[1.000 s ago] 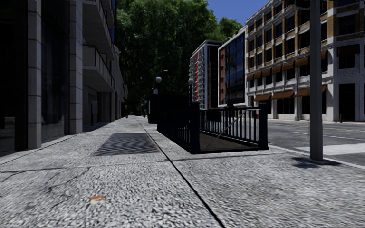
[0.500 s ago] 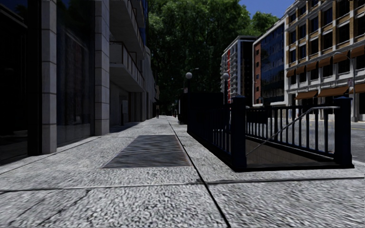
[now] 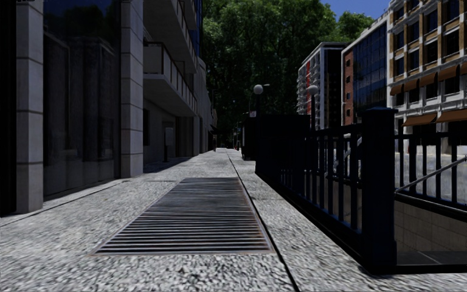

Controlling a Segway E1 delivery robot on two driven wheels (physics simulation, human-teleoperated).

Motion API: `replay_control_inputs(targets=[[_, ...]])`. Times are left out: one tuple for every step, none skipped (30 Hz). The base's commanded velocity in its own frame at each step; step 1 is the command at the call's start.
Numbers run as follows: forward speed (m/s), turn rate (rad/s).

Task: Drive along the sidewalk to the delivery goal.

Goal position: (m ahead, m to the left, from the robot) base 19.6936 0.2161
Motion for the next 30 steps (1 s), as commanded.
replay_control_inputs(targets=[[2.0,0.0],[2.0,0.0],[2.0,0.0],[2.0,0.0],[2.0,0.0],[2.0,0.0],[2.0,0.0],[2.0,0.0],[2.0,0.0],[2.0,0.0],[2.0,0.0],[2.0,0.0],[2.0,0.09],[2.0,0.13],[2.0,0.14],[2.0,0.14],[2.0,0.14],[2.0,0.15],[2.0,0.15],[2.0,0.15],[2.0,0.15],[2.0,0.15],[2.0,0.15],[2.0,0.18],[2.0,0.22],[2.0,0.22],[2.0,0.23],[2.0,0.23],[2.0,0.23],[2.0,0.23]])
